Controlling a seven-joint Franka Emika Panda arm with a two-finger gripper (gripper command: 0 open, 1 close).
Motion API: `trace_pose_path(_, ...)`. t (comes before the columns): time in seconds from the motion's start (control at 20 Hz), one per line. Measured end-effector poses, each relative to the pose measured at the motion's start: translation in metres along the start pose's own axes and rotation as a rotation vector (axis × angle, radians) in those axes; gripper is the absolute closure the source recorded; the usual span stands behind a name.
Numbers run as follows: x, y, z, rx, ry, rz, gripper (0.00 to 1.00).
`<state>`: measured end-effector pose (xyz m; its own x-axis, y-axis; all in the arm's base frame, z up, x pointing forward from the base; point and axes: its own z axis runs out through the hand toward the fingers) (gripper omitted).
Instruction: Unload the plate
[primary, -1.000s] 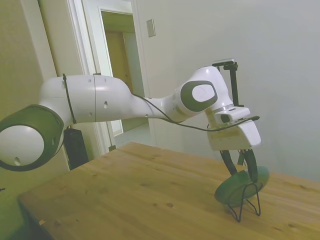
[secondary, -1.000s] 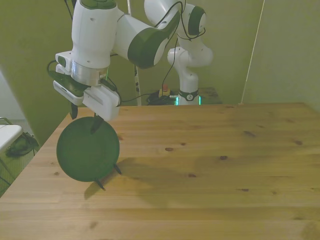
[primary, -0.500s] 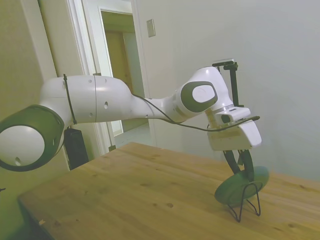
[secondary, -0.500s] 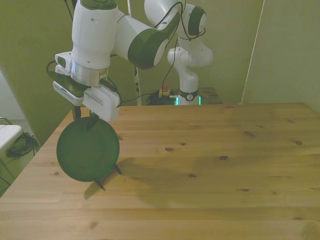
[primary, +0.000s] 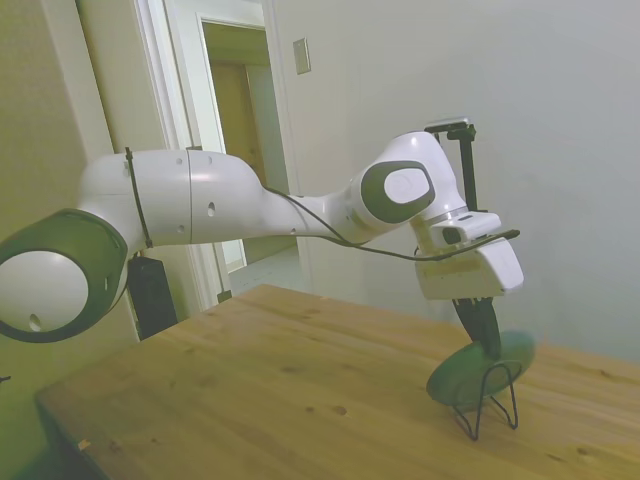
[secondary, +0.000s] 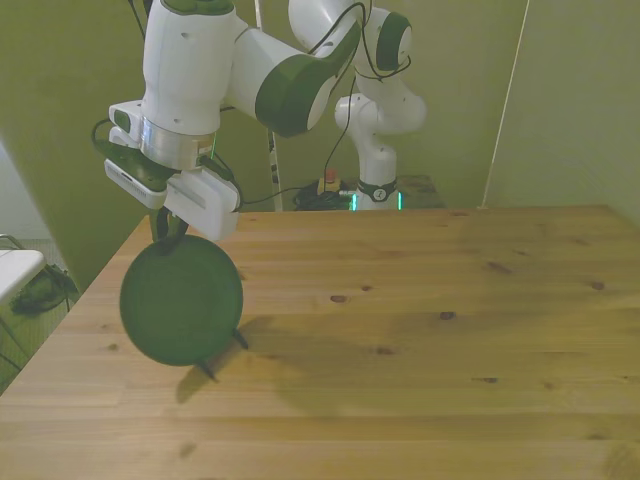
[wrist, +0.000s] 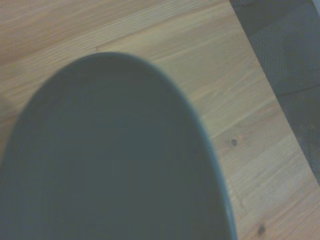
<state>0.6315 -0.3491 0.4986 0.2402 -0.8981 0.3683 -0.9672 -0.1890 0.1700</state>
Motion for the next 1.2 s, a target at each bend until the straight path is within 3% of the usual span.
trace_pose_path(0.35,0.002,0.003,-0.013,0.011,0.016,0.001,1.0)
trace_pose_path(0.6,-0.006,0.005,-0.069,0.085,0.054,-0.009,1.0)
trace_pose_path(0.75,-0.023,0.002,-0.114,0.198,0.036,-0.028,1.0)
trace_pose_path(0.9,-0.058,-0.014,-0.147,0.338,-0.046,-0.06,1.0)
trace_pose_path(1.05,-0.103,-0.049,-0.148,0.47,-0.148,-0.097,1.0)
trace_pose_path(1.2,-0.14,-0.076,-0.123,0.572,-0.259,-0.148,1.0)
